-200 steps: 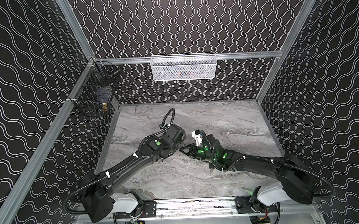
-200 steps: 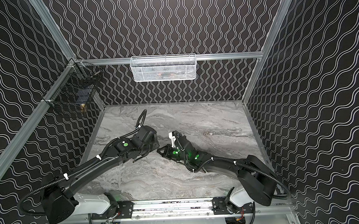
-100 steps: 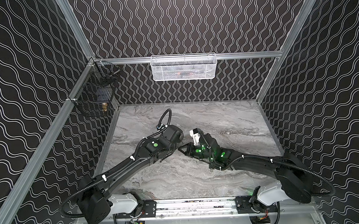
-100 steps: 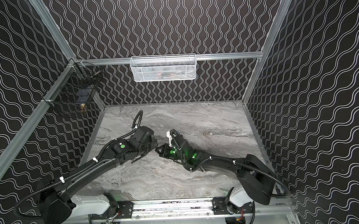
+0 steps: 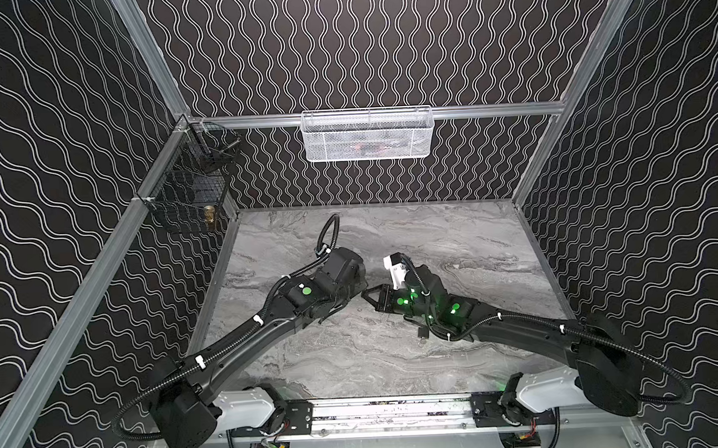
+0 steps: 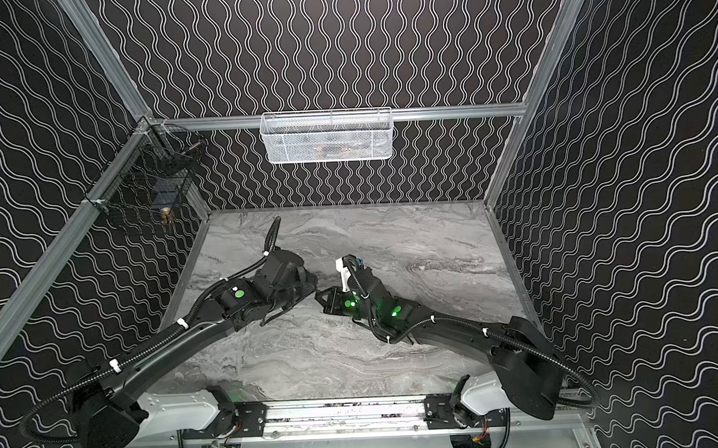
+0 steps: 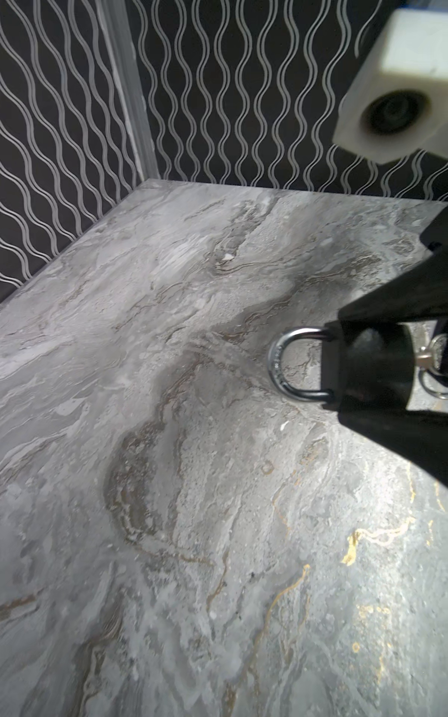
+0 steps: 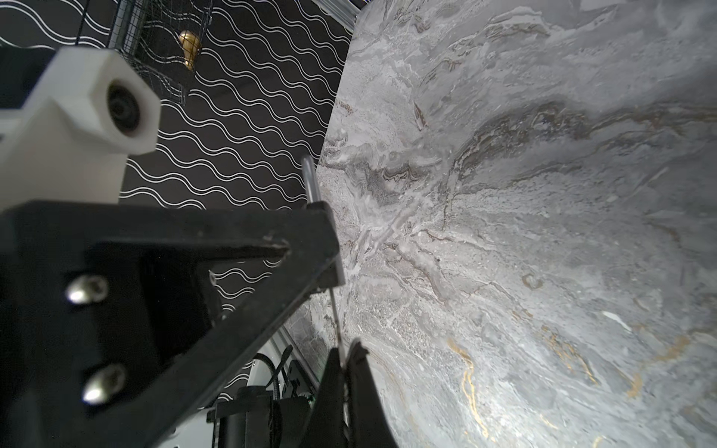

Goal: Unlock with the key

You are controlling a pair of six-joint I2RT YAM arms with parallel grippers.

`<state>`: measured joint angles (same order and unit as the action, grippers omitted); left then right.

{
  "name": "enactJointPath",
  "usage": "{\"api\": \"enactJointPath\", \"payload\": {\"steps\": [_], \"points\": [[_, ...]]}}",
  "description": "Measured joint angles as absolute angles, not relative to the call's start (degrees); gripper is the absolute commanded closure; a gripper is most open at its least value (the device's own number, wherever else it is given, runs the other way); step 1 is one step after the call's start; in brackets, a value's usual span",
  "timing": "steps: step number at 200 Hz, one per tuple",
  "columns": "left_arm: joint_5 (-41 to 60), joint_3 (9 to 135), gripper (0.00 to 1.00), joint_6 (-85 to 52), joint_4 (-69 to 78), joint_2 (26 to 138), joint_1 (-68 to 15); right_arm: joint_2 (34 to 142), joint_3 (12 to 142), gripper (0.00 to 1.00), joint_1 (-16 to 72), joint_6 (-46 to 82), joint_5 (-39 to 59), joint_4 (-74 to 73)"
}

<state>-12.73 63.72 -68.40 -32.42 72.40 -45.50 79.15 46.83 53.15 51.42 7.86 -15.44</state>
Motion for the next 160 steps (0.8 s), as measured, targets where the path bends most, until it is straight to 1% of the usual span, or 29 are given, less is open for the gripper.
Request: {"api": "enactJointPath", "payload": {"steps": [96, 160], "points": [[-12.80, 63.55, 1.00, -68.84, -32.84, 71.09, -45.50, 77.89, 46.00, 1.00, 53.58, 53.32, 8.91, -16.29], [-15.97, 63.51, 1.00, -68.84, -34.02, 71.68, -46.04, 81.47, 49.76, 1.00, 54.24, 54.48, 9.19, -14.46]]}}
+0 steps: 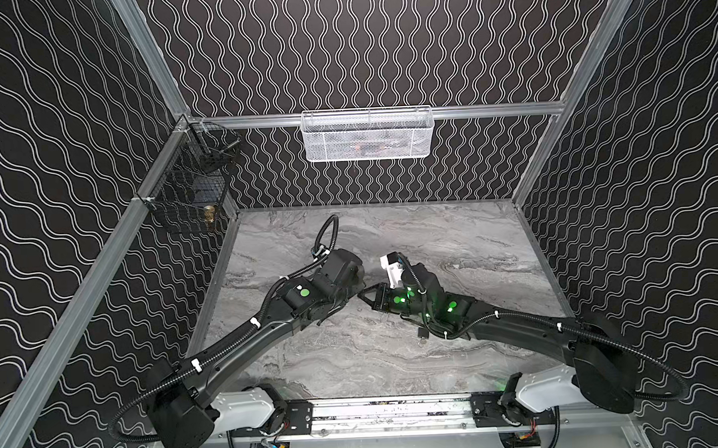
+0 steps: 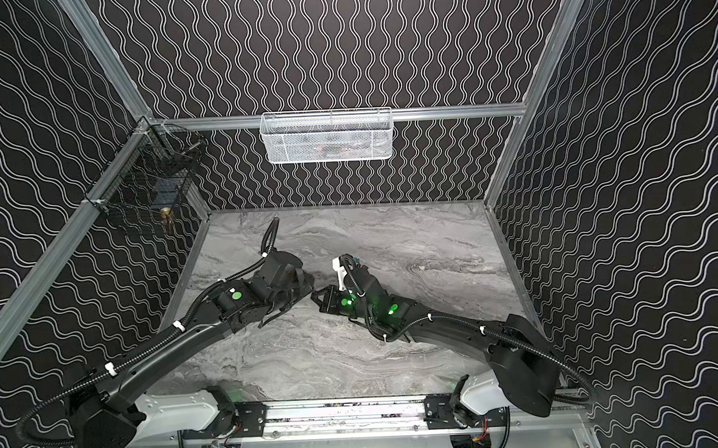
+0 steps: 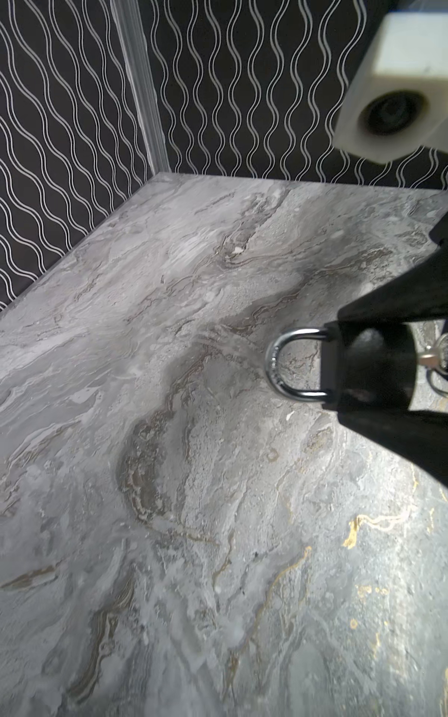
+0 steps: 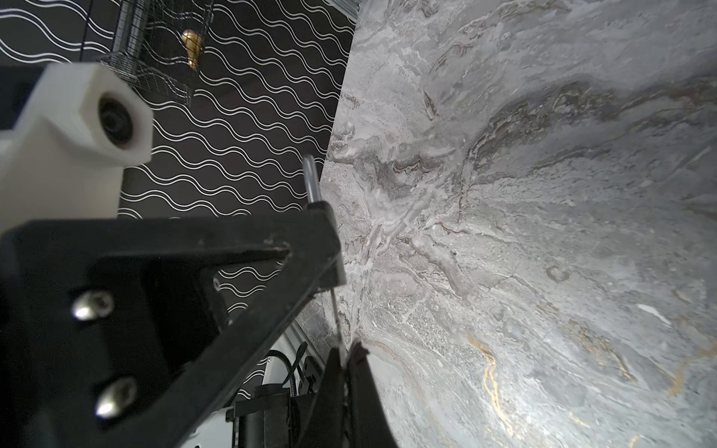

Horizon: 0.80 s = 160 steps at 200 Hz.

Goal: Unlock with the key

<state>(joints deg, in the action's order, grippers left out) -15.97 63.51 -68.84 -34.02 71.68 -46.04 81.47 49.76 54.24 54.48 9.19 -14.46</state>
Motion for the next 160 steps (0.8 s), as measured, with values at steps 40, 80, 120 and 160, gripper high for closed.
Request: {"api": "enactJointPath", "payload": {"steps": [40, 80, 120, 160], "points": [[-15.38, 63.42, 1.00, -68.38, -33.61, 72.18, -46.04, 81.08, 49.71, 1.00, 53.58, 54.35, 10.17, -13.85], [-13.56, 63.46, 1.00, -68.10, -33.17, 71.11, -46.04, 78.83, 48.38, 1.00, 53.12, 53.30, 10.48, -13.23], [-12.10, 63.79, 1.00, -68.20, -33.21, 71.13, -45.80, 76.84, 46.85, 1.00, 52.86, 53.25, 10.90, -13.28], [-11.46, 63.16, 1.00, -68.93, -32.67, 70.89, -45.80, 76.75, 46.52, 1.00, 52.93, 53.52, 11.46, -13.34]]}}
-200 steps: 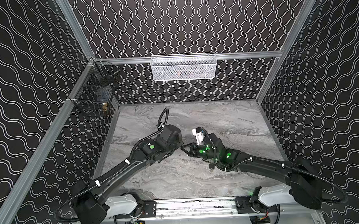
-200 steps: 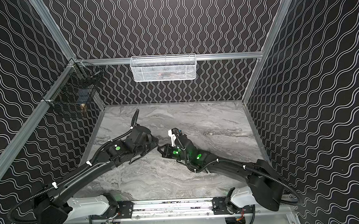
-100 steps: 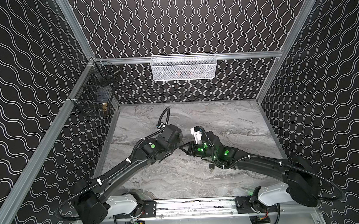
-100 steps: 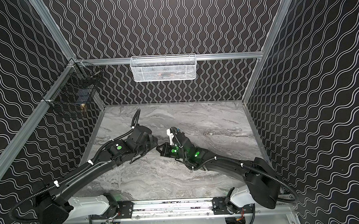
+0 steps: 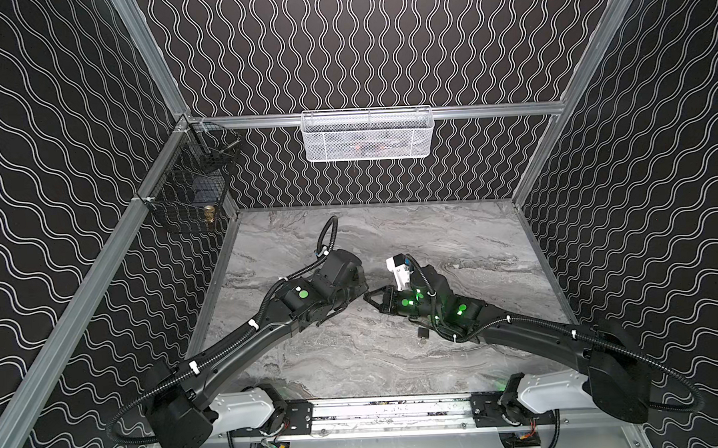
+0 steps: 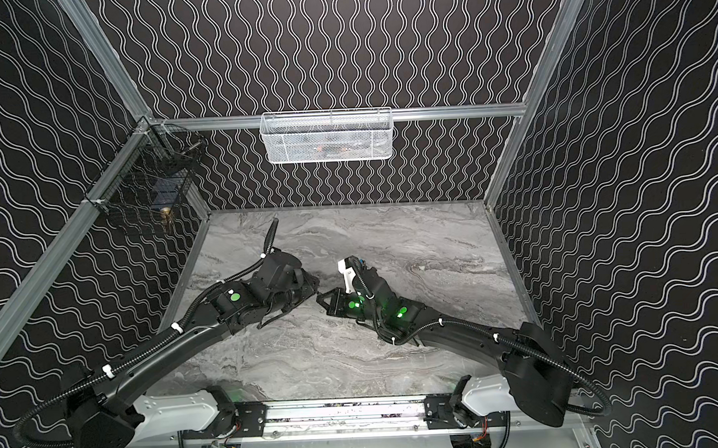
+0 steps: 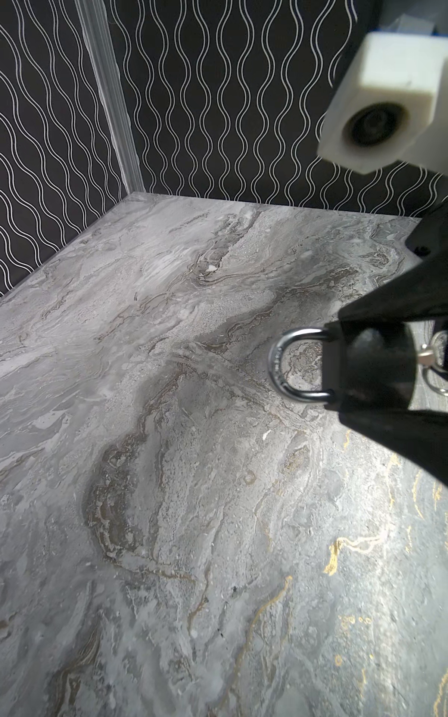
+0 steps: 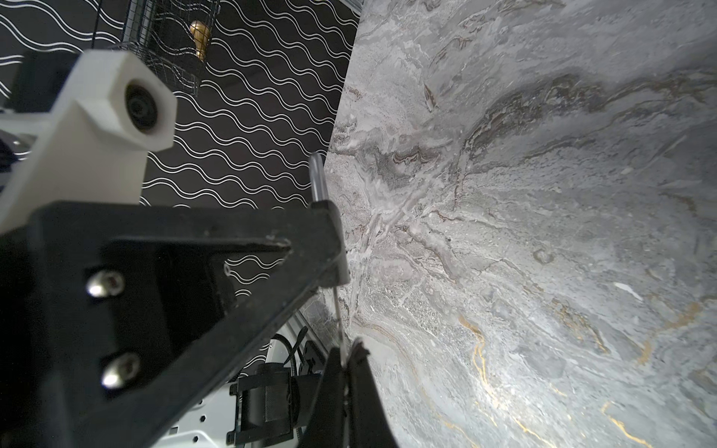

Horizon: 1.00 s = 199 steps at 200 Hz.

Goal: Unlock with the key

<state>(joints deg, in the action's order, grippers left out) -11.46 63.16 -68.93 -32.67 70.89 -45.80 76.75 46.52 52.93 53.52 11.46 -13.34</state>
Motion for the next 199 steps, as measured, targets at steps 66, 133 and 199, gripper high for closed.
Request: {"api": "enactJointPath", "payload": {"steps": [66, 133, 199], "points": [[-12.16, 62.52, 1.00, -70.13, -32.67, 71.48, -45.45, 79.70, 48.73, 1.00, 53.04, 53.32, 12.23, -12.99], [-11.40, 62.17, 1.00, -70.35, -31.00, 72.16, -45.36, 79.40, 48.88, 1.00, 50.98, 53.19, 14.31, -11.62], [-9.43, 61.06, 1.00, -73.30, -30.61, 71.70, -44.29, 79.55, 51.05, 1.00, 53.45, 50.17, 9.67, -6.24]]}}
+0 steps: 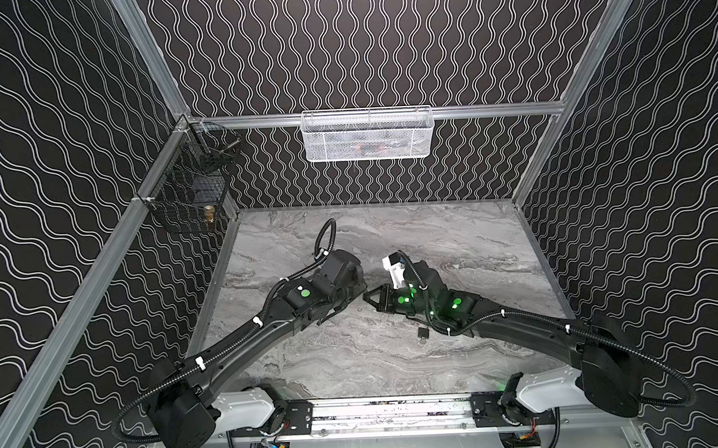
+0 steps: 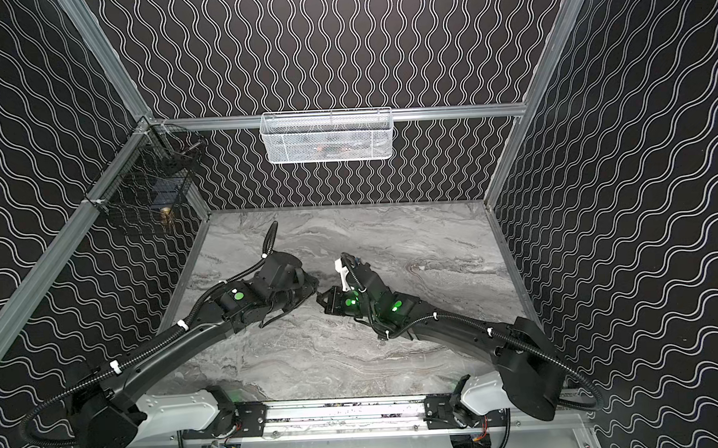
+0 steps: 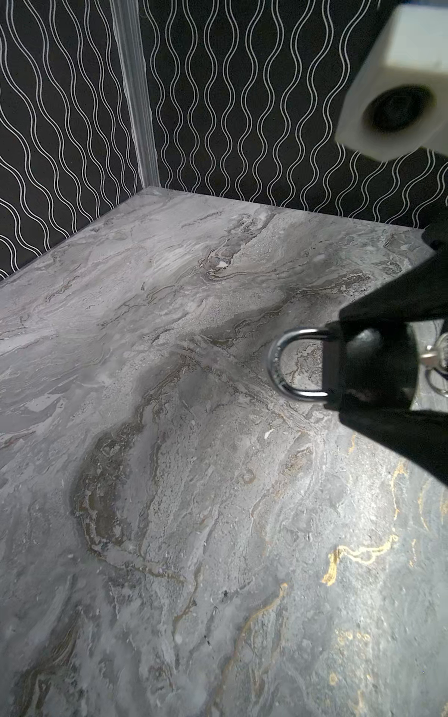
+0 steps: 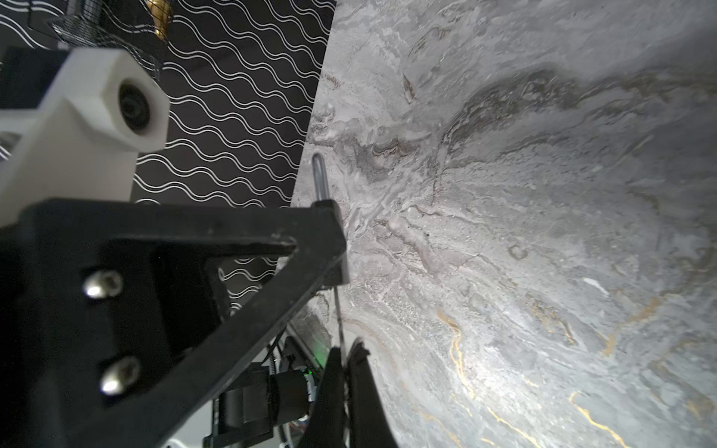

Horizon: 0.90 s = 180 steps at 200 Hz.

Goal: Unlock with the key

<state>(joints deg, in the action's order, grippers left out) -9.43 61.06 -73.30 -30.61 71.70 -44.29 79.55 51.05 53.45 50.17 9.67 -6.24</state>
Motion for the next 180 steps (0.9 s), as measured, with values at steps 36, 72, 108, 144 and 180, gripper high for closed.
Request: {"api": "enactJointPath", "payload": {"steps": [36, 72, 108, 144, 180], "points": [[-8.82, 60.42, 1.00, -74.63, -31.00, 71.88, -44.10, 81.52, 54.17, 1.00, 55.90, 46.78, 4.73, -1.61], [-8.99, 60.38, 1.00, -74.81, -30.83, 71.96, -44.10, 81.52, 54.41, 1.00, 55.79, 44.34, 3.66, -1.04], [-9.69, 59.86, 1.00, -74.83, -29.41, 71.22, -44.31, 80.64, 51.59, 1.00, 51.79, 46.33, 11.57, -6.09], [-10.15, 59.57, 1.00, -74.85, -28.42, 71.02, -44.36, 80.71, 52.99, 1.00, 52.10, 47.51, 11.92, -4.54], [-9.39, 58.11, 1.00, -75.75, -27.53, 70.72, -44.36, 81.08, 53.52, 1.00, 54.24, 45.80, 7.25, -2.50]]}}
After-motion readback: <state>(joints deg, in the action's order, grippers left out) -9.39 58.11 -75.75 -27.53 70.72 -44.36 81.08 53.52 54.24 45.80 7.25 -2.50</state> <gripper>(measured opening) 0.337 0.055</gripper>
